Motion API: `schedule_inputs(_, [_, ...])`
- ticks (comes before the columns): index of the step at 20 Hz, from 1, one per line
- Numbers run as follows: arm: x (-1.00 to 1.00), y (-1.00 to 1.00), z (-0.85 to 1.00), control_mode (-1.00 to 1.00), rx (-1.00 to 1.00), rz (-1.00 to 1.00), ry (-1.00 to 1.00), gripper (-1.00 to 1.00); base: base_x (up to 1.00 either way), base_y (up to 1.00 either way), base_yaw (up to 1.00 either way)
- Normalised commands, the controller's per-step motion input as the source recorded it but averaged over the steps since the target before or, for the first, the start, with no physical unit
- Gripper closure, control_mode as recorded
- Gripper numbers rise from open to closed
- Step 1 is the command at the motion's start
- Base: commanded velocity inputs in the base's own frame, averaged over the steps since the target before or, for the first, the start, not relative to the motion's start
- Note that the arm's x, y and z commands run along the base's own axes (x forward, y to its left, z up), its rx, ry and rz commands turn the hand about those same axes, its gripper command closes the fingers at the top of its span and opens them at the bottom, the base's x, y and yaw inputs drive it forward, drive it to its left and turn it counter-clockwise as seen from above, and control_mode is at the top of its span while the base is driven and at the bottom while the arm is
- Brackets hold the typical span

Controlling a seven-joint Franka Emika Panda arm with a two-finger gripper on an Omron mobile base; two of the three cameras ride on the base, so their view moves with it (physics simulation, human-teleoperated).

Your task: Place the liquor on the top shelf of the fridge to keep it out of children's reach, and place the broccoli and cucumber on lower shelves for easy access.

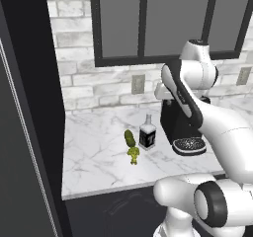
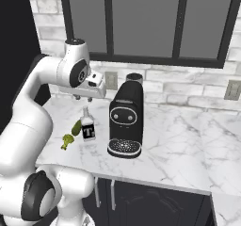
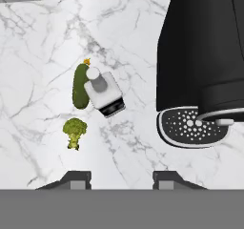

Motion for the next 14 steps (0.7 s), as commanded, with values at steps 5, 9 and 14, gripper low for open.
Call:
schedule_inputs(5, [-0.16,0.00,-0.16,-1.00,0.00,0.00,-0.12,-1.00,0.00,0.00,0.00])
schedule_inputs(9, [-0.35,0.05,-0.39,-1.00,0.00,0.00,-0.19,-1.00,0.00,0.00,0.00])
schedule_inputs(14, [-0.20,0.25,-0.47,-1.00,0.00,-0.01,-0.16,-1.00,0.00,0.00,0.00])
